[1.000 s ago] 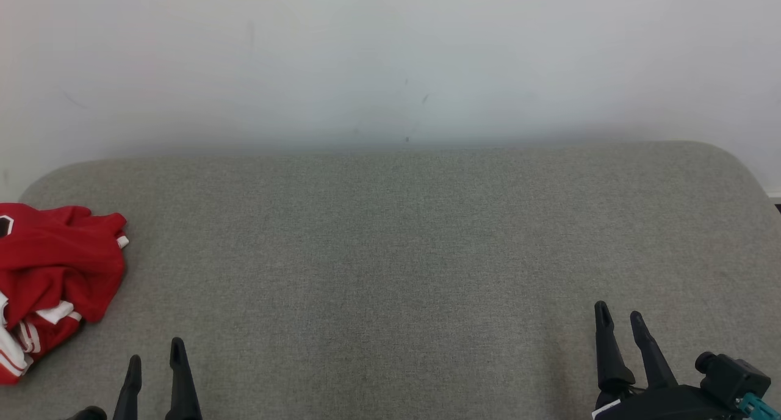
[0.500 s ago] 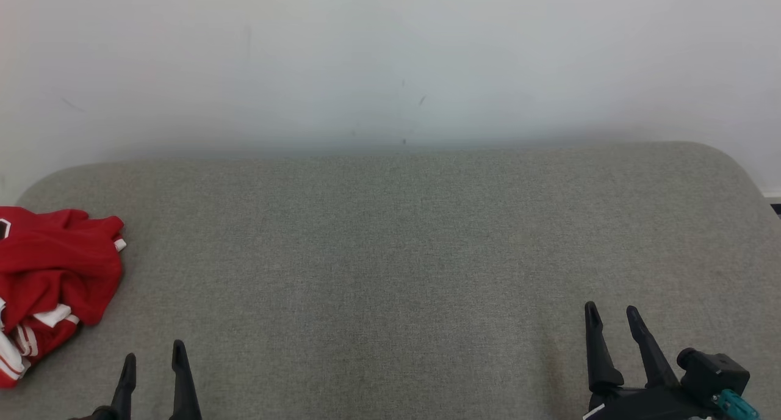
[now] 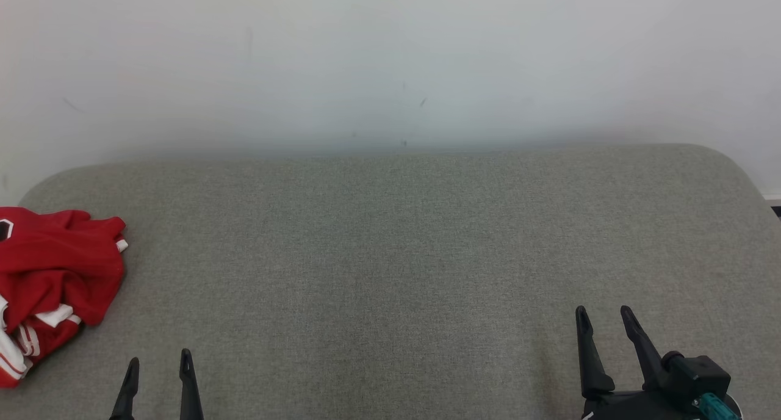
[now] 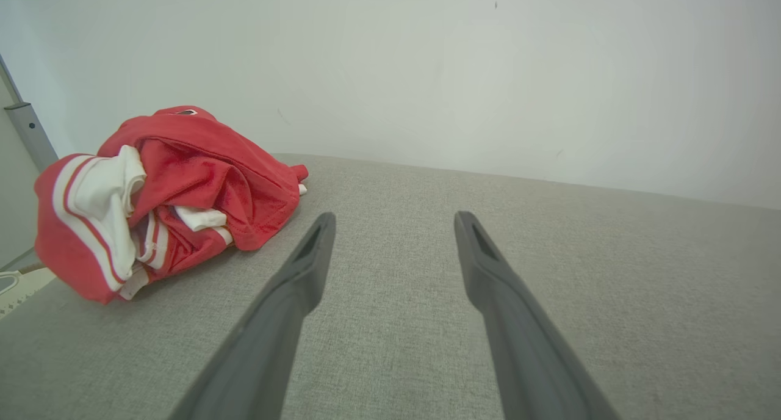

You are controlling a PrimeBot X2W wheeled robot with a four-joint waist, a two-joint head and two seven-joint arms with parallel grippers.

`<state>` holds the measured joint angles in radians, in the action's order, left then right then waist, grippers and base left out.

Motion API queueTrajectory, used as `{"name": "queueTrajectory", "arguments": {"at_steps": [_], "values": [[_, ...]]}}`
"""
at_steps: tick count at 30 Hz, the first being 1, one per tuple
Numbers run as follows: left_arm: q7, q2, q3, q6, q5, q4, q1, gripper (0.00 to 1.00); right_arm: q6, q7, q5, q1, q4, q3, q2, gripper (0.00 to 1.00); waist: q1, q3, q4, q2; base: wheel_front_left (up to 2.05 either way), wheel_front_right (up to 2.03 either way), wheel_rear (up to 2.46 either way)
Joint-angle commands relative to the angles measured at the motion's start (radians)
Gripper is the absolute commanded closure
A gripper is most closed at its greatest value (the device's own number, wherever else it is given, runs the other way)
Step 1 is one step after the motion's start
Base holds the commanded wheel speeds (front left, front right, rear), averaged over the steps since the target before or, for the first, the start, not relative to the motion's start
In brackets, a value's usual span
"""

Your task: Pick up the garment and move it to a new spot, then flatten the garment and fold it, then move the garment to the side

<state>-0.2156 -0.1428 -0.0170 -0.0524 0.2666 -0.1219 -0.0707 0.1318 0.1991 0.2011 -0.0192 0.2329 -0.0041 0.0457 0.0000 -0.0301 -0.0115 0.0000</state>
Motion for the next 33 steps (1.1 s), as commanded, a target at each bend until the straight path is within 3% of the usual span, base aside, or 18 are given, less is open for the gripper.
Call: {"name": "queueTrajectory", "arguments": {"at_steps": [1,24,33], "values": [[-0.009,-0.01,-0.001,0.0,-0.029,-0.002,-0.009,0.0,-0.002,0.01,-0.024,-0.003,-0.004,0.003,0.006,0.0,0.0,-0.001,0.0,0.0,0.0,0.0,0.0],[-0.045,-0.033,-0.008,0.007,-0.168,-0.006,-0.02,0.0,-0.002,0.06,-0.198,0.0,-0.006,0.002,0.006,0.0,0.0,-0.015,-0.008,0.0,0.0,0.0,0.0],[-0.05,-0.038,-0.003,0.011,-0.18,-0.008,-0.015,0.0,-0.002,0.066,-0.203,0.007,-0.01,-0.004,0.006,0.0,0.0,-0.016,-0.009,0.0,0.0,0.0,0.0]]}}
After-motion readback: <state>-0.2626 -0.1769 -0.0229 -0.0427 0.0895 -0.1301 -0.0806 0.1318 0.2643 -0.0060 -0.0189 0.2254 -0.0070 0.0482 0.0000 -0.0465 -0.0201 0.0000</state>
